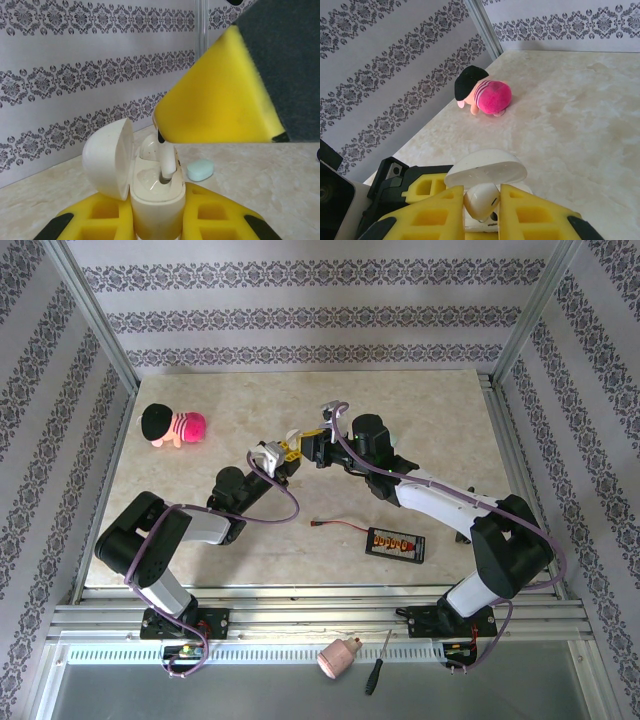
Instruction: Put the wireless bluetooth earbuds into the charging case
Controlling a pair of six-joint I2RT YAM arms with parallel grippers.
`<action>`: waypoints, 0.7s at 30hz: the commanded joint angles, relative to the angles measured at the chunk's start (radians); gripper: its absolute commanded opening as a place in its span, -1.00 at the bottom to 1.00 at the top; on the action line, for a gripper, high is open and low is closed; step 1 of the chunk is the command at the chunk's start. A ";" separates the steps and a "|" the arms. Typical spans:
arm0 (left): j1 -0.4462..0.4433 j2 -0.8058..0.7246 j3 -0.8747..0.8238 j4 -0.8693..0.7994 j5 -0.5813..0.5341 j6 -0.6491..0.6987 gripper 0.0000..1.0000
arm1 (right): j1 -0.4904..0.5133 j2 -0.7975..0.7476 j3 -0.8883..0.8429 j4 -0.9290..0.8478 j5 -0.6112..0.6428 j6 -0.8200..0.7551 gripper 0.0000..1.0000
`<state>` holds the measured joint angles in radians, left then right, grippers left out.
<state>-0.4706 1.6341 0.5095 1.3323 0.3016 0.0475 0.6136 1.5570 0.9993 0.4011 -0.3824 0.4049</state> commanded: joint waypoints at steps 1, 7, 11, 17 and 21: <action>-0.013 -0.020 0.034 0.051 -0.019 -0.026 -0.78 | 0.012 0.006 -0.014 0.004 0.019 -0.028 -0.58; -0.013 -0.018 0.044 0.037 -0.006 -0.032 -0.78 | 0.014 0.006 -0.001 -0.013 0.026 -0.031 -0.51; -0.013 -0.017 0.047 0.041 0.000 -0.038 -0.78 | 0.013 0.009 0.010 -0.023 0.028 -0.031 -0.47; -0.013 -0.004 0.045 0.051 -0.001 -0.043 -0.78 | 0.013 0.012 0.028 -0.040 0.017 -0.033 -0.60; -0.013 0.001 0.048 0.051 0.003 -0.046 -0.78 | 0.014 0.015 0.031 -0.051 0.021 -0.044 -0.59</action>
<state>-0.4706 1.6344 0.5243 1.3251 0.2909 0.0200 0.6136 1.5570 1.0058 0.3820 -0.3714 0.3862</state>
